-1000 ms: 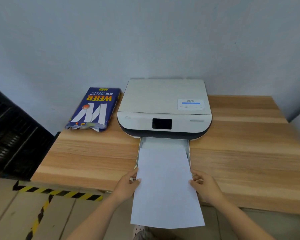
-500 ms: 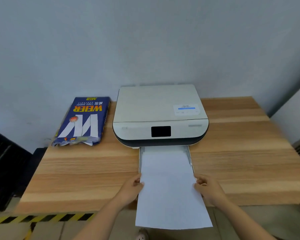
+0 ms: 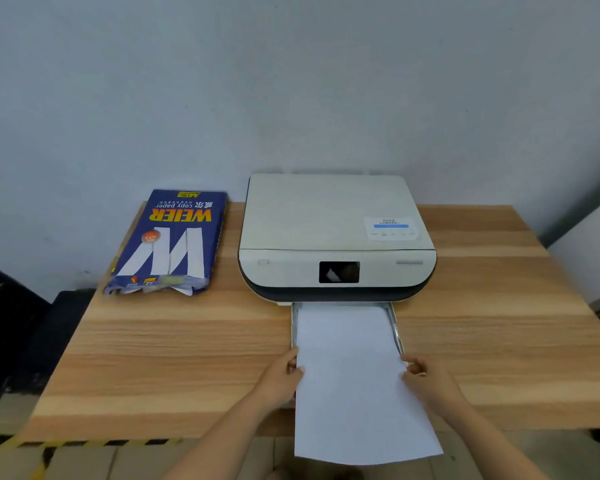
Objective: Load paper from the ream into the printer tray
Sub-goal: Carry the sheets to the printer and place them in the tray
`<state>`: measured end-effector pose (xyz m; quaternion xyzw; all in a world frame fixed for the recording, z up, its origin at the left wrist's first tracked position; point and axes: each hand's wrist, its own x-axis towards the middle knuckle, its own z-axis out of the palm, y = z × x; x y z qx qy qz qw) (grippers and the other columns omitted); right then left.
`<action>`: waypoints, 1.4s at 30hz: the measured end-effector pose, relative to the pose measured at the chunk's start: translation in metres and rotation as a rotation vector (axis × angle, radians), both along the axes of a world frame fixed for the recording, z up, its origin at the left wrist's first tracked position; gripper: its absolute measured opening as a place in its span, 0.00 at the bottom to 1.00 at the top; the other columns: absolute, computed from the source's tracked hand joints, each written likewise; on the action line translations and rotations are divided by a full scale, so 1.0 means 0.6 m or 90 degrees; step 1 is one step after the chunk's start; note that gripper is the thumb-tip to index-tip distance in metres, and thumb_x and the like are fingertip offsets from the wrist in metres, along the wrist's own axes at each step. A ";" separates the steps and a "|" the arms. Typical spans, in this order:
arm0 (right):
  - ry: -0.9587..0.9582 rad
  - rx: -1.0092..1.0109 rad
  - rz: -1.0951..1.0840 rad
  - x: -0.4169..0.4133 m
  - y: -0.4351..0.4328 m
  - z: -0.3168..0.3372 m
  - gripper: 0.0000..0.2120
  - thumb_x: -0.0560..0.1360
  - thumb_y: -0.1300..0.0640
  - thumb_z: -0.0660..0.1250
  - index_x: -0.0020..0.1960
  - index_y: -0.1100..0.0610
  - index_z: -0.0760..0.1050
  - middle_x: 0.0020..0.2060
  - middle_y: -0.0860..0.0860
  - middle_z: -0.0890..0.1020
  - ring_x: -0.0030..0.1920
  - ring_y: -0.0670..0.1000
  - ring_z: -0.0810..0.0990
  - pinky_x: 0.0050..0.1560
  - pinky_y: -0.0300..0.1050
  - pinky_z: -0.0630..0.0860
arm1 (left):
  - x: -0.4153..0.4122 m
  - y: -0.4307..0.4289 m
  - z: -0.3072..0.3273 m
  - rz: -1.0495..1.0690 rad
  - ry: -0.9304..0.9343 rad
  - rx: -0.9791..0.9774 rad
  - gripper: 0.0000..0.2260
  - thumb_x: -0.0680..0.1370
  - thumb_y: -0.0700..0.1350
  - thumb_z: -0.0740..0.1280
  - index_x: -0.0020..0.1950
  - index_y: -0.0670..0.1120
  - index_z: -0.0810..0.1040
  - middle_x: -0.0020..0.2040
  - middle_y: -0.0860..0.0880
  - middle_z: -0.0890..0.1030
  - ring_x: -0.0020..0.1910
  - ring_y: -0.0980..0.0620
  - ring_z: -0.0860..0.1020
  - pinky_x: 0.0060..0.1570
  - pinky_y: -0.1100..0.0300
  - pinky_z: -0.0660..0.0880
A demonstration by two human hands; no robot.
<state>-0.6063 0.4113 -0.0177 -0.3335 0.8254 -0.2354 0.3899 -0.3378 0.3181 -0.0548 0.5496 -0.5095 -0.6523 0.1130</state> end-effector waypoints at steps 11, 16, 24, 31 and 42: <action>-0.035 -0.026 0.021 -0.029 -0.005 0.003 0.17 0.73 0.64 0.67 0.61 0.55 0.77 0.43 0.53 0.79 0.42 0.50 0.78 0.38 0.39 0.73 | -0.001 0.028 0.010 0.005 -0.007 -0.051 0.22 0.79 0.38 0.62 0.73 0.50 0.65 0.61 0.52 0.76 0.38 0.54 0.80 0.34 0.62 0.78; -0.048 -0.055 0.009 -0.032 -0.022 0.003 0.16 0.73 0.64 0.67 0.60 0.56 0.78 0.42 0.54 0.80 0.40 0.51 0.77 0.36 0.39 0.75 | -0.003 0.006 0.023 0.038 0.005 -0.095 0.21 0.79 0.37 0.63 0.71 0.48 0.68 0.58 0.53 0.79 0.46 0.54 0.81 0.41 0.60 0.80; -0.091 -0.014 -0.041 -0.035 -0.048 -0.020 0.17 0.74 0.61 0.67 0.63 0.58 0.75 0.49 0.57 0.81 0.47 0.56 0.81 0.47 0.49 0.79 | -0.017 -0.008 0.013 0.057 -0.053 -0.102 0.18 0.79 0.38 0.63 0.69 0.47 0.71 0.57 0.53 0.79 0.54 0.52 0.79 0.50 0.60 0.78; -0.095 -0.055 -0.093 -0.027 -0.058 -0.021 0.17 0.73 0.61 0.69 0.61 0.59 0.75 0.49 0.54 0.81 0.51 0.56 0.80 0.52 0.51 0.78 | -0.023 -0.002 0.015 0.104 -0.079 -0.132 0.20 0.78 0.34 0.63 0.68 0.46 0.70 0.60 0.52 0.75 0.48 0.61 0.76 0.35 0.74 0.74; -0.050 -0.031 -0.058 -0.018 -0.028 -0.023 0.24 0.74 0.65 0.66 0.69 0.60 0.68 0.62 0.58 0.77 0.59 0.56 0.76 0.59 0.50 0.73 | -0.012 0.017 0.016 0.089 -0.082 -0.123 0.25 0.75 0.30 0.61 0.70 0.48 0.68 0.63 0.53 0.74 0.63 0.55 0.73 0.63 0.64 0.70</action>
